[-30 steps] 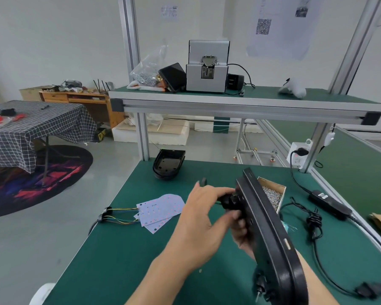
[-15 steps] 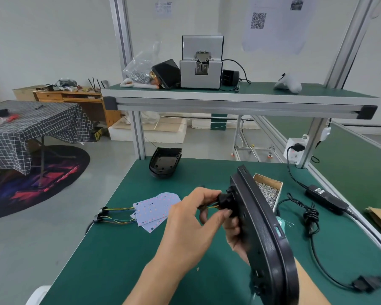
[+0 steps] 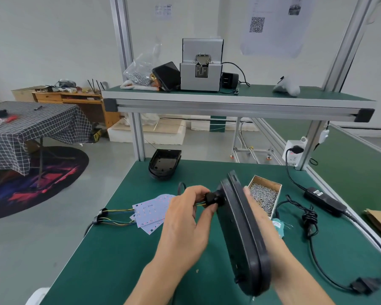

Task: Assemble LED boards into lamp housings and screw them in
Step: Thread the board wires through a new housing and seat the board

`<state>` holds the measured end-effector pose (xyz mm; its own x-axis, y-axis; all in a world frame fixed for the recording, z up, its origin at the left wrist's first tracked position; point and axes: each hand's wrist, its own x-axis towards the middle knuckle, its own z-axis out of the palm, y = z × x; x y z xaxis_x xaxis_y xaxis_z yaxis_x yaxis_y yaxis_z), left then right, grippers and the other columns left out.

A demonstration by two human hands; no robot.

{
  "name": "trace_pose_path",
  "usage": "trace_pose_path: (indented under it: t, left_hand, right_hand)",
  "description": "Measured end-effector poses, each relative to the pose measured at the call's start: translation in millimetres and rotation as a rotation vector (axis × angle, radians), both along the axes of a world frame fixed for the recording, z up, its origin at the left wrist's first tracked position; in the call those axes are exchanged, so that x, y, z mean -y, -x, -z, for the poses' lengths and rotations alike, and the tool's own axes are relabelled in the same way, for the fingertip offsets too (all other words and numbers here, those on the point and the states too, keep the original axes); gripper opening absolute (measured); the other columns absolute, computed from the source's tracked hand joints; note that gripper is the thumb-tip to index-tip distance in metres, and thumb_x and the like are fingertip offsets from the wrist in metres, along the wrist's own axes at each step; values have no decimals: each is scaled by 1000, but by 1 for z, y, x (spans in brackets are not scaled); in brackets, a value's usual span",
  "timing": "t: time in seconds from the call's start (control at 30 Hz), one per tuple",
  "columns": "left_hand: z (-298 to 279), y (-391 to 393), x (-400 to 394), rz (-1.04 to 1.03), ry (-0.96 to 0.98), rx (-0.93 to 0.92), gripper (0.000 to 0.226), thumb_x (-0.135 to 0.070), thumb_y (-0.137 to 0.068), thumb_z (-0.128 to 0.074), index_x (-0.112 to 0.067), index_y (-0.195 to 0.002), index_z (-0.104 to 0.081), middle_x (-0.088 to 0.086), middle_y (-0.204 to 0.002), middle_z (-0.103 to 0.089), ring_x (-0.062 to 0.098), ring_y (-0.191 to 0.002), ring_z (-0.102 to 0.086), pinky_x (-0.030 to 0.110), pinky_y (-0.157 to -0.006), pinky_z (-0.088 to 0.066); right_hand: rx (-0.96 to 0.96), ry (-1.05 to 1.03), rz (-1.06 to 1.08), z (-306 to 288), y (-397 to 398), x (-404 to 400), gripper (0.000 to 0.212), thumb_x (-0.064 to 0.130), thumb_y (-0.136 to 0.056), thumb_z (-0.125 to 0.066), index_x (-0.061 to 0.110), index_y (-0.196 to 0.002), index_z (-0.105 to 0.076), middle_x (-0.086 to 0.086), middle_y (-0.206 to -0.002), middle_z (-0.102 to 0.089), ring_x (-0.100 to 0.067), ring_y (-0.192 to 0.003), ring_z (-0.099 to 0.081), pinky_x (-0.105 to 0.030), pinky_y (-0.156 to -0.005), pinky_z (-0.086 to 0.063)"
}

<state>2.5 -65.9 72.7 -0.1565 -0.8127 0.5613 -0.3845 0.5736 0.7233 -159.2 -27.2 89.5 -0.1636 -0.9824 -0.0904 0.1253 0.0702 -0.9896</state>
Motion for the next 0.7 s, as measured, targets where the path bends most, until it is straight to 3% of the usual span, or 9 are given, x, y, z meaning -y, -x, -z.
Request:
trace_pose_path:
  t: [0.07, 0.13, 0.27, 0.37, 0.43, 0.57, 0.7]
  left_hand:
    - [0, -3, 1, -23, 40, 44, 15, -33, -95, -67, -36, -109, -62, -40, -87, -53, -2, -86, -48, 10, -77, -36]
    - [2, -3, 3, -46, 57, 64, 13, -32, -95, -66, -31, -108, -65, -43, -90, -52, -7, -89, -47, 7, -80, -35]
    - [11, 0, 7, -36, 10, 53, 19, -25, -98, -69, -40, -108, -63, -40, -94, -55, -5, -90, -48, 10, -81, -35]
    - [13, -6, 8, 0, -84, -29, 21, -34, -98, -65, -53, -104, -57, -28, -99, -64, 8, -93, -56, 20, -79, -43]
    - [9, -12, 8, 48, -105, -96, 15, -42, -95, -60, -52, -107, -58, -21, -102, -69, 15, -98, -62, 29, -85, -50]
    - [-6, -12, 4, 123, -24, -119, 18, -48, -98, -55, -47, -115, -61, -22, -109, -71, 13, -106, -67, 18, -86, -50]
    - [-11, -7, -3, 188, -6, -156, 23, -44, -99, -57, -48, -121, -63, -23, -115, -72, 8, -114, -67, 13, -91, -48]
  right_hand:
    - [15, 109, 70, -2, 5, 0, 59, 80, -80, -52, 40, -117, -74, 5, -116, -77, -17, -105, -74, -37, -85, -58]
    - [36, 196, -2, -4, 10, -5, 69, 85, -81, -56, 39, -130, -67, 2, -131, -71, -20, -118, -69, -41, -92, -59]
    - [-28, 264, -256, 11, 11, -6, 72, 71, -83, -71, 53, -148, -45, 12, -152, -55, -11, -142, -49, -46, -118, -36]
    - [-108, 306, -373, 22, 19, -2, 69, 53, -98, -67, 55, -156, -30, 12, -162, -42, -12, -151, -37, -48, -122, -29]
    - [-213, 341, -396, 23, 23, 1, 73, 53, -99, -63, 53, -159, -22, 13, -165, -36, -12, -153, -32, -48, -124, -26]
    - [-247, 447, -321, 25, 15, 1, 81, 54, -99, -64, 44, -164, -15, 10, -168, -32, -15, -155, -30, -38, -124, -30]
    - [-172, 520, -162, 27, -2, -3, 78, 58, -97, -64, 43, -162, -24, 0, -164, -40, -27, -153, -35, -64, -121, -24]
